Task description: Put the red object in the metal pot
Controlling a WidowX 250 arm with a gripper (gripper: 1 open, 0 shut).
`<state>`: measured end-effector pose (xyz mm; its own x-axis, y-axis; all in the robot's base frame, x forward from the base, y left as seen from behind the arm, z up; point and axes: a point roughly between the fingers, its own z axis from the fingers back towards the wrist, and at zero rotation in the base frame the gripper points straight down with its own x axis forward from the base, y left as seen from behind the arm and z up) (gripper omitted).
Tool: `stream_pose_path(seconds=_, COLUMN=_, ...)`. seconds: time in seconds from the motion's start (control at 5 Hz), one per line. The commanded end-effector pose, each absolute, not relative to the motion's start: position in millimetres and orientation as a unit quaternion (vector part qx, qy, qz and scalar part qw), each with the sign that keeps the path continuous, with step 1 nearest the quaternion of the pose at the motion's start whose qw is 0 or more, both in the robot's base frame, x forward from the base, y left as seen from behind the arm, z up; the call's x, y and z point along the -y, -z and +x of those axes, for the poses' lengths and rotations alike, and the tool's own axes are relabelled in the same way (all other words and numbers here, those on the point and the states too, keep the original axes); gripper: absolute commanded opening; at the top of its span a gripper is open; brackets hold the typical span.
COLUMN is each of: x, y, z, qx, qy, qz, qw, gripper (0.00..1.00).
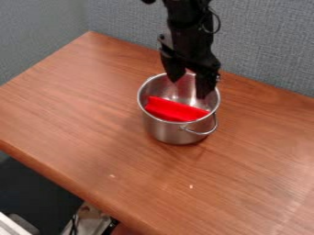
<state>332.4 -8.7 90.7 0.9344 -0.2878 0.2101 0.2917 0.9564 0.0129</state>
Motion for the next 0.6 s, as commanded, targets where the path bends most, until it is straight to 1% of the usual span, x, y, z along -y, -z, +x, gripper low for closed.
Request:
stream_pose_path(seconds=0.0, x=3, y=-118.2, z=339, qx=0.113, qy=0.178, qz=0.013, qw=0.977, gripper=1.0)
stream_pose_path(seconds=0.2, x=5, y=-141.1, z=334, qx=0.115, qy=0.242, qz=0.001, qw=0.963, gripper=1.0)
stream_pose_path(seconds=0.4, x=0, y=-135.2, z=343, qx=0.139, qy=0.162, qz=0.011, qw=0.977, gripper=1.0)
